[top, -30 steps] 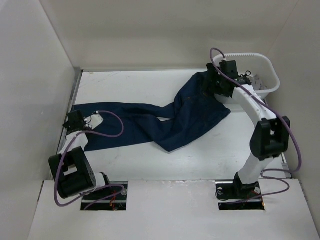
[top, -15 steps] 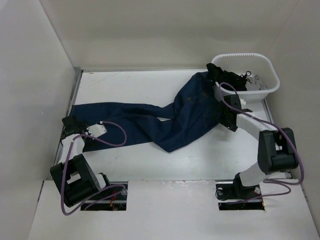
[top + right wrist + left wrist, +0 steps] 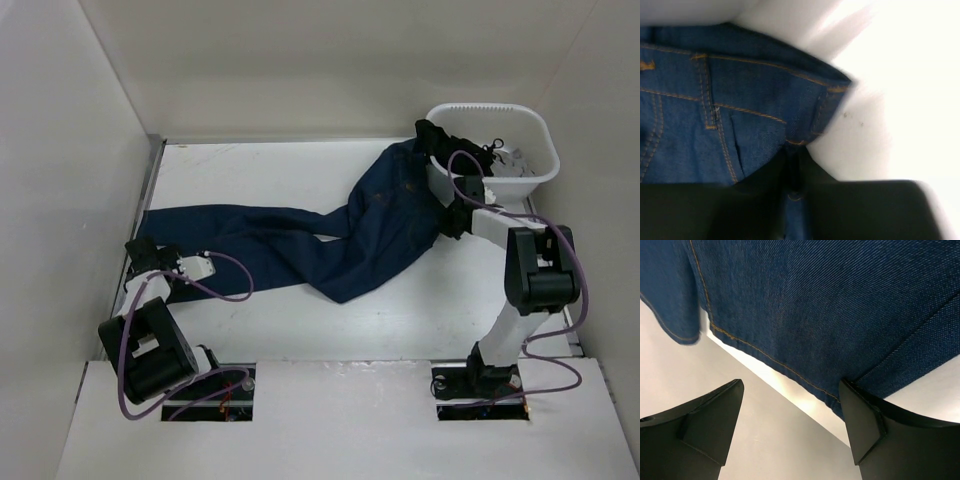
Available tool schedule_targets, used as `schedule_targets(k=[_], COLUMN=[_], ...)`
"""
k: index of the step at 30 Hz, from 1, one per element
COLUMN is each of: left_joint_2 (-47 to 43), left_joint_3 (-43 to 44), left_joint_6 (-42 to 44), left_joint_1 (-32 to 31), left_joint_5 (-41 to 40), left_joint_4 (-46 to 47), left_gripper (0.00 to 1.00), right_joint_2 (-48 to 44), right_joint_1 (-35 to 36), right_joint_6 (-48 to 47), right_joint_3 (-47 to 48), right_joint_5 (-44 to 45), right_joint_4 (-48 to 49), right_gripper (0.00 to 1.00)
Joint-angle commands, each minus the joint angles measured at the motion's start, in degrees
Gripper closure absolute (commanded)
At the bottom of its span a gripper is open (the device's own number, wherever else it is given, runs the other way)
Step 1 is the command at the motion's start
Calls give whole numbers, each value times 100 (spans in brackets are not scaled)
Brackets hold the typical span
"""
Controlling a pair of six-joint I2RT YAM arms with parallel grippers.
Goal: Fold and stack the trousers
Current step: Flatten the trousers out
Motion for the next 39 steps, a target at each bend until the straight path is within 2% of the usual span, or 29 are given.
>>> schedule_targets(k=[1, 2, 6, 7, 10, 12, 15, 18, 20, 21, 23, 24, 26, 27, 28, 29, 33, 35, 39], left_joint_2=[9, 18, 88, 115, 115, 27, 44, 376, 727, 930, 1299, 1562, 2239, 2494, 2627, 2672, 2620, 2716, 3199], left_joint_3=[-147, -147, -112, -86, 81, 579, 1364, 2310, 2750, 2997, 3489, 3796, 4360, 4484, 4476, 4372, 3765, 3528, 3334], left_joint_6=[581, 591, 661, 739, 924, 968, 986, 1598, 1767, 1542, 457, -437, -2188, -2526, -2677, -2783, -3425, -3637, -3646], left_joint_1=[44, 53, 238, 316, 422, 475, 449, 379, 483, 632, 782, 774, 765, 826, 888, 958, 889, 608, 344], left_joint_5=[453, 471, 638, 699, 910, 1425, 2061, 2431, 2396, 2387, 2239, 2020, 1651, 1579, 1553, 1587, 1412, 992, -18], left_joint_4=[90, 89, 63, 46, -16, -426, -1377, -3330, -4054, -4250, -4392, -4436, -4760, -4936, -4981, -4869, -3507, -3006, -2584], left_gripper=[23, 23, 24, 25, 28, 29, 32, 50, 51, 51, 44, 45, 57, 62, 64, 62, 57, 54, 54], right_joint_2=[-214, -304, -2472, -3346, -4844, -5383, -5298, -4886, -4754, -4709, -4691, -4735, -4910, -4972, -5025, -5043, -5034, -5025, -5034], right_joint_1=[-507, -516, -394, -298, -253, -453, -771, -867, -868, -868, -859, -850, -833, -824, -833, -833, -824, -859, -938], right_joint_6=[204, 213, 256, 326, 529, 460, 301, 231, 74, -32, -313, -393, -498, -525, -543, -552, -736, -701, -657], right_joint_3=[-464, -518, -1274, -1466, -1705, -1810, -2013, -2057, -1944, -1873, -1723, -1697, -1723, -1758, -1793, -1811, -1793, -1793, -1828], right_joint_5=[-662, -663, -435, -190, 233, 348, 217, 269, 295, 295, 339, 374, 453, 471, 480, 480, 541, 620, 699], right_joint_4=[375, 366, -54, -422, -1266, -1575, -1384, -770, -655, -636, -654, -662, -645, -628, -619, -627, -698, -768, -821], right_gripper=[100, 100, 100, 100, 100, 100, 100, 100, 99, 99, 99, 98, 97, 97, 97, 97, 97, 97, 97])
